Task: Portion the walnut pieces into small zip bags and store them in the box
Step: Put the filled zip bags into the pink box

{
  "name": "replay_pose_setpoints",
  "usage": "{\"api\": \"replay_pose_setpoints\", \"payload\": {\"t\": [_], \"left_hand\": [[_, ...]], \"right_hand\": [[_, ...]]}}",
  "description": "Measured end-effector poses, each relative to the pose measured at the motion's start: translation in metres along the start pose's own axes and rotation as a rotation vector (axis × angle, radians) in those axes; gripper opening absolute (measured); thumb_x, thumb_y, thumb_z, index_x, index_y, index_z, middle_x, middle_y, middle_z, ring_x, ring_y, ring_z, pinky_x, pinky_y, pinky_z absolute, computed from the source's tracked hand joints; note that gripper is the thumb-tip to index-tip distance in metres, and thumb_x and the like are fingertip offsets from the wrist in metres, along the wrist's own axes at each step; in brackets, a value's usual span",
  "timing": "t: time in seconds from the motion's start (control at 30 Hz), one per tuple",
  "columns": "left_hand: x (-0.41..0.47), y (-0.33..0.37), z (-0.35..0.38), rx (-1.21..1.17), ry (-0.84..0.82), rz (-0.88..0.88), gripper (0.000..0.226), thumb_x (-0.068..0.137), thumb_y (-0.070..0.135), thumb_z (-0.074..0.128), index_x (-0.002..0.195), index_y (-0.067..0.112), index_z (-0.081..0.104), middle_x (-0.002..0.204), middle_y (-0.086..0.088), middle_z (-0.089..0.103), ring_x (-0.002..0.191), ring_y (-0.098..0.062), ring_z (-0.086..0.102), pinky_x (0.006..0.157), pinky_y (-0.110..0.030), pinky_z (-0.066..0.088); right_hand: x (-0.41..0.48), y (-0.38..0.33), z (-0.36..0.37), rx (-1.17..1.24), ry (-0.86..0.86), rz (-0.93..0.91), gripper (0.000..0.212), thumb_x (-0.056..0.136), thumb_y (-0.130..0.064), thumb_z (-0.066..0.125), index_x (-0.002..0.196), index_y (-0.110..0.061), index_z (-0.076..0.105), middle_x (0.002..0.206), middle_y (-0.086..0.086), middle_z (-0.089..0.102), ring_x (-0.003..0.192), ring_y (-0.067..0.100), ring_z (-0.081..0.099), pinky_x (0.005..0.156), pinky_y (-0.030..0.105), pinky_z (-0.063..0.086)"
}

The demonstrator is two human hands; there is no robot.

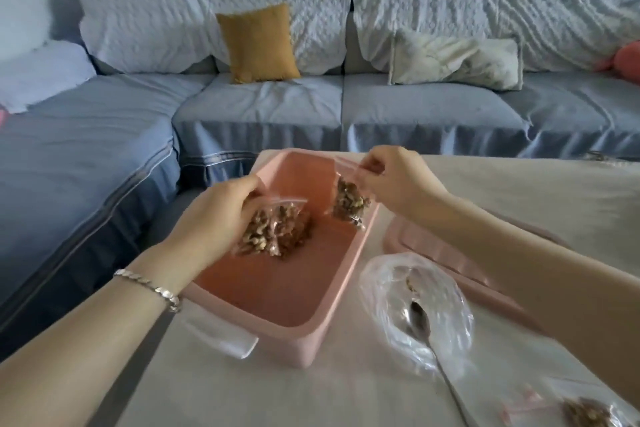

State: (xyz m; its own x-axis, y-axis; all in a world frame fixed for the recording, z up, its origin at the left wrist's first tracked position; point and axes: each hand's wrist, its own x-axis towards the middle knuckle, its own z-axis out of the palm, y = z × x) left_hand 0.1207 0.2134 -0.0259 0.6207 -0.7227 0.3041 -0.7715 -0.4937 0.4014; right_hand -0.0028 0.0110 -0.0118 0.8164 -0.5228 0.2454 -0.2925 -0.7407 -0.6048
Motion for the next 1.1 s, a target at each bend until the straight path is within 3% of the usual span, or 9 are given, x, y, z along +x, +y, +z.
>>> {"api": "replay_pose_setpoints", "payload": {"t": [0.1,0.2,0.37,0.47,0.6,0.7,0.83,0.97,1.1], "left_hand": [[0.003,-0.027,0.005,0.074,-0.092,-0.047,0.009,0.093,0.026,0.053,0.092,0.021,0.061,0.080,0.002,0.064,0.074,-0.020,0.061,0.067,-0.036,0.047],[0.007,-0.047,0.011,0.164,-0.177,0.002,0.012,0.093,0.034,0.051,0.088,0.025,0.056,0.077,0.004,0.061,0.074,-0.018,0.060,0.066,-0.033,0.044],[0.005,-0.069,0.016,0.249,-0.261,0.056,0.014,0.095,0.034,0.043,0.092,0.025,0.053,0.093,0.006,0.060,0.086,-0.014,0.056,0.074,-0.031,0.044],[0.002,-0.078,0.017,0.270,-0.324,0.068,0.014,0.096,0.034,0.041,0.097,0.025,0.053,0.100,0.008,0.058,0.093,-0.012,0.054,0.079,-0.031,0.044],[0.000,-0.084,0.015,0.278,-0.324,0.089,0.014,0.095,0.034,0.043,0.093,0.024,0.053,0.097,0.006,0.059,0.087,-0.013,0.056,0.077,-0.033,0.046],[0.001,-0.084,0.016,0.246,-0.325,0.102,0.013,0.095,0.032,0.044,0.091,0.023,0.053,0.093,0.005,0.059,0.083,-0.013,0.055,0.073,-0.032,0.045],[0.011,-0.080,0.019,0.264,-0.344,0.089,0.015,0.097,0.033,0.042,0.094,0.024,0.053,0.096,0.006,0.057,0.087,-0.015,0.057,0.071,-0.031,0.044],[0.018,-0.078,0.025,0.303,-0.312,0.100,0.017,0.097,0.031,0.041,0.097,0.019,0.053,0.098,0.002,0.057,0.093,-0.020,0.057,0.074,-0.037,0.046],[0.019,-0.081,0.026,0.215,-0.269,0.114,0.019,0.095,0.032,0.045,0.098,0.019,0.060,0.095,0.001,0.057,0.088,-0.020,0.057,0.073,-0.034,0.044]], "right_hand": [[0.040,-0.014,0.049,-0.045,-0.197,0.043,0.035,0.088,-0.030,0.056,0.076,0.000,0.068,0.072,0.012,0.071,0.063,0.022,0.064,0.063,0.029,0.052],[0.069,-0.018,0.100,-0.152,-0.472,0.091,0.025,0.086,-0.018,0.055,0.084,0.000,0.071,0.074,0.009,0.068,0.066,0.015,0.058,0.063,0.023,0.045],[0.097,-0.021,0.163,-0.280,-0.697,0.136,0.022,0.087,-0.019,0.058,0.097,-0.002,0.068,0.081,0.008,0.063,0.069,0.019,0.056,0.061,0.024,0.044],[0.098,-0.021,0.185,-0.287,-0.716,0.197,0.015,0.082,-0.019,0.066,0.093,-0.009,0.064,0.072,0.004,0.060,0.057,0.016,0.054,0.050,0.023,0.045],[0.096,-0.012,0.189,-0.339,-0.661,0.095,0.025,0.087,-0.027,0.056,0.097,-0.006,0.066,0.095,0.010,0.067,0.084,0.024,0.062,0.070,0.030,0.047],[0.082,-0.021,0.172,-0.105,-0.509,0.053,0.020,0.086,-0.032,0.056,0.090,-0.013,0.062,0.090,0.001,0.064,0.084,0.019,0.060,0.071,0.029,0.047],[0.058,-0.048,0.134,0.146,-0.837,-0.001,0.019,0.087,-0.040,0.057,0.091,-0.023,0.065,0.076,-0.009,0.063,0.067,0.008,0.057,0.070,0.025,0.046],[0.055,-0.048,0.124,-0.095,-0.884,-0.086,0.038,0.077,-0.030,0.070,0.113,-0.025,0.060,0.098,-0.009,0.062,0.084,0.007,0.060,0.074,0.018,0.047],[0.057,-0.040,0.140,-0.119,-0.785,-0.081,0.012,0.078,-0.013,0.069,0.088,-0.008,0.066,0.066,-0.007,0.057,0.056,0.003,0.053,0.048,0.008,0.038]]}}
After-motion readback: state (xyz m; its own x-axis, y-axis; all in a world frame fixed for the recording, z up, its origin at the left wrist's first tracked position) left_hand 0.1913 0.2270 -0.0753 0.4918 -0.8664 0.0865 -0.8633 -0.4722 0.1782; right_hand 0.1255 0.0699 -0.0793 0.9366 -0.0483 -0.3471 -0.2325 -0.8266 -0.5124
